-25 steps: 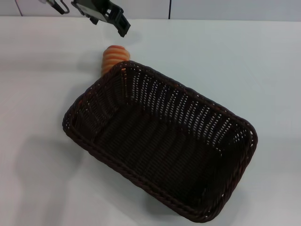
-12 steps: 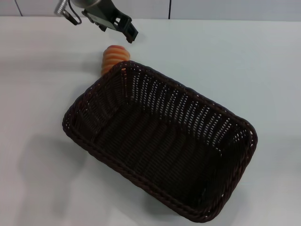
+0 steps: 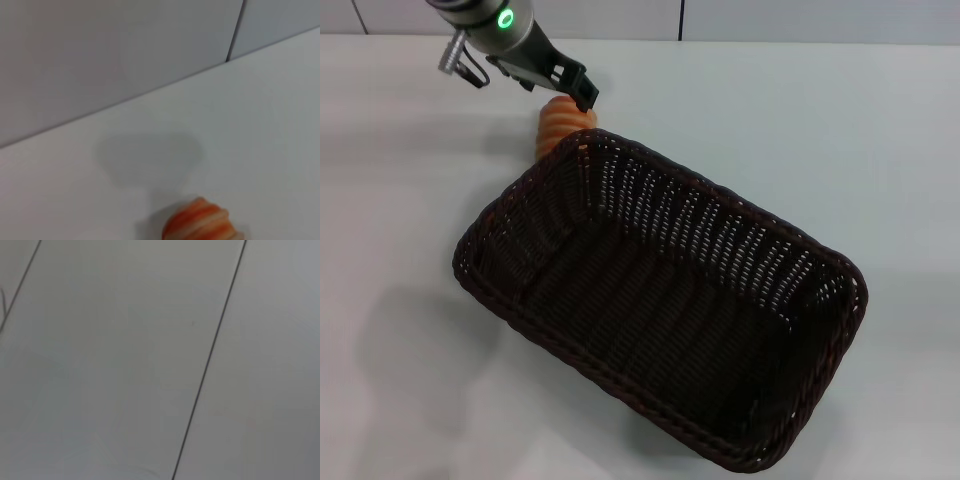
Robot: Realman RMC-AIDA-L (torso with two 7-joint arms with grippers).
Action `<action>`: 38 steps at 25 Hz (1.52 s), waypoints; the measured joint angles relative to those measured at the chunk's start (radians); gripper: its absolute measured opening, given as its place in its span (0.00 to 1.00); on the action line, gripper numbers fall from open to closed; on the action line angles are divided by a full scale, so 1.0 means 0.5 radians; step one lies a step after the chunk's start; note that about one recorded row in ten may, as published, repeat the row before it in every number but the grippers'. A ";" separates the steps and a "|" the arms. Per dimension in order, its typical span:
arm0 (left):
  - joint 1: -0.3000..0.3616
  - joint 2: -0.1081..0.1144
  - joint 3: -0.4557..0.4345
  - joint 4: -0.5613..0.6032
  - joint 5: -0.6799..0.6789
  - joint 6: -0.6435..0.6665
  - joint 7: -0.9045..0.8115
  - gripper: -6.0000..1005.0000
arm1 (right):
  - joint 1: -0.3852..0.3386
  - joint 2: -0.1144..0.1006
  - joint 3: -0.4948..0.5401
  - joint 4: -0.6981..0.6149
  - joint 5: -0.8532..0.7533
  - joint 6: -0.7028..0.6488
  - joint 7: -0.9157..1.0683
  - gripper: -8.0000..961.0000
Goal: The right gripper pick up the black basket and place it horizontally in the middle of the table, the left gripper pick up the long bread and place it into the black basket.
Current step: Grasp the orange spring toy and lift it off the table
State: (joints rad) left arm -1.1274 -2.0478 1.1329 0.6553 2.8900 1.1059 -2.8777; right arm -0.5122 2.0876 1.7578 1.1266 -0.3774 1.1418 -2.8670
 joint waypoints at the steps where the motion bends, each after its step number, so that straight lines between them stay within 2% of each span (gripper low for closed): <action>1: 0.004 -0.003 0.004 -0.022 0.000 -0.019 0.000 0.77 | 0.002 -0.002 -0.013 0.014 -0.002 -0.012 0.000 0.41; 5: 0.011 -0.009 0.005 -0.140 0.000 -0.073 0.009 0.77 | 0.018 -0.003 -0.060 0.075 -0.026 -0.076 -0.005 0.41; 13: 0.031 -0.042 0.013 -0.177 -0.011 -0.077 0.017 0.76 | 0.041 -0.004 -0.093 0.155 -0.046 -0.179 -0.007 0.41; 30: 0.086 -0.041 0.021 -0.250 -0.016 -0.072 0.035 0.75 | 0.114 -0.005 -0.098 0.168 0.082 -0.290 0.005 0.41; 38: 0.077 -0.044 0.155 -0.239 -0.014 -0.039 0.026 0.75 | 0.129 -0.004 -0.122 0.171 0.070 -0.286 0.005 0.41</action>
State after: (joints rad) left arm -1.0888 -2.0698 1.2106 0.5359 2.8829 1.0862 -2.8648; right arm -0.4479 2.0857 1.6967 1.2120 -0.3424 0.9986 -2.8645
